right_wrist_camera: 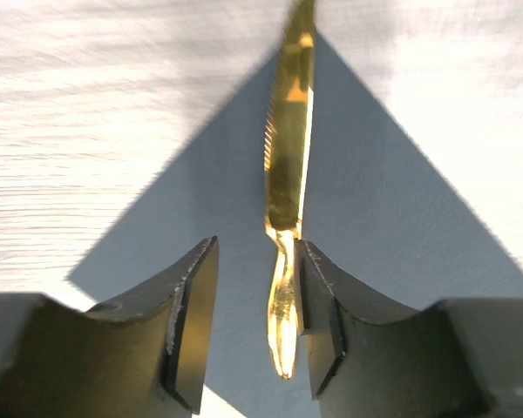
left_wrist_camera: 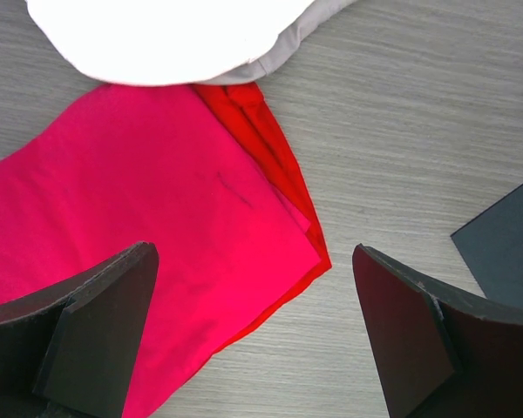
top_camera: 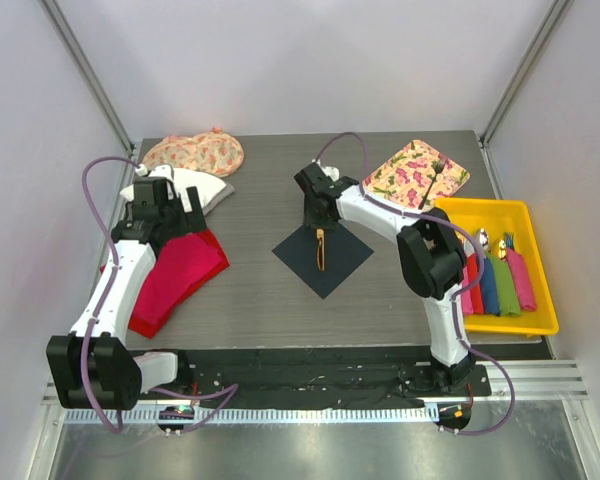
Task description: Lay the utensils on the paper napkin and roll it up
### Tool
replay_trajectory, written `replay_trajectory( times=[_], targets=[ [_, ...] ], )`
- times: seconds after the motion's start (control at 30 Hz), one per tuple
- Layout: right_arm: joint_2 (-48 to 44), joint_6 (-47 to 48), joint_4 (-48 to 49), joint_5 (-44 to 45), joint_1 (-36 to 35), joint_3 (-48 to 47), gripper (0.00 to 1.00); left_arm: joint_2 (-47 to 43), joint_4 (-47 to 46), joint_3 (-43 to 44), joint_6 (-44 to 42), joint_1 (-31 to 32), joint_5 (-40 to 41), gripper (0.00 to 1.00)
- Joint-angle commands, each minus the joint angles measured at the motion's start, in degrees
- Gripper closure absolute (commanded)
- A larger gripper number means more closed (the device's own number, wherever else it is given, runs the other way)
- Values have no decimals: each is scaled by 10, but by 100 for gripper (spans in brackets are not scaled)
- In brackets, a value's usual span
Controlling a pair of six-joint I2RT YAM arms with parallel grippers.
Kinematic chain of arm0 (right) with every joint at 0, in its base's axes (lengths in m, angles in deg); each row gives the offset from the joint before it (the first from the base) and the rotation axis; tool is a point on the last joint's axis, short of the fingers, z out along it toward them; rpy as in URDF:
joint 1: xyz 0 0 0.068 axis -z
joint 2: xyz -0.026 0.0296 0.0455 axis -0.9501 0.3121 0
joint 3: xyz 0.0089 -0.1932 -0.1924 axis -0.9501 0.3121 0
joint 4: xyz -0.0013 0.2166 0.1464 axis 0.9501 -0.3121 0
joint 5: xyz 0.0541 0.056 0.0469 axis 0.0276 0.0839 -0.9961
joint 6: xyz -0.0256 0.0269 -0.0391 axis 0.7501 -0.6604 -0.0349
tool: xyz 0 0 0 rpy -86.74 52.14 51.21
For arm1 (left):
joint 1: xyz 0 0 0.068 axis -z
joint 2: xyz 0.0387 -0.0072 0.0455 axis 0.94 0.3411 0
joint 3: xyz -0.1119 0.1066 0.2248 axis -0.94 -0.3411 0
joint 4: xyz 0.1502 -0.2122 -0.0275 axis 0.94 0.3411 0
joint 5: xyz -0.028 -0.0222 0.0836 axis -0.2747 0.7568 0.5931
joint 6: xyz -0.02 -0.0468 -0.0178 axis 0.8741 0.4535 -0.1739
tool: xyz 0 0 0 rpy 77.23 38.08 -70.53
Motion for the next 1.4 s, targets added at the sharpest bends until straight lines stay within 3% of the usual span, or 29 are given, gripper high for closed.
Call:
replay_trajectory(
  times=[0.0,0.07,0.2,0.3,0.4,0.67,1.0,1.37],
  targets=[
    [-80,58,8,13,13,-55,50,-6,-11,47,-15,-2,-15,0],
    [-96,98,13,3,26,-62,48,-10,-18,55,-29,-2,-30,0],
    [-139,154,20,-69,90,-56,32,-39,-89,62,-46,-1,-89,0],
    [-160,174,25,-127,179,-38,23,-43,-108,76,-47,-1,-123,0],
    [-160,182,26,-151,258,-35,22,-32,-112,95,-21,-2,-129,0],
    [-65,176,27,-128,390,-100,38,-31,-120,74,14,-1,-137,0],
    [70,150,43,-124,445,-204,60,-10,-85,72,27,-2,-134,0],
    [132,148,81,-102,453,-221,62,11,-62,80,11,-2,-127,0]
  ],
)
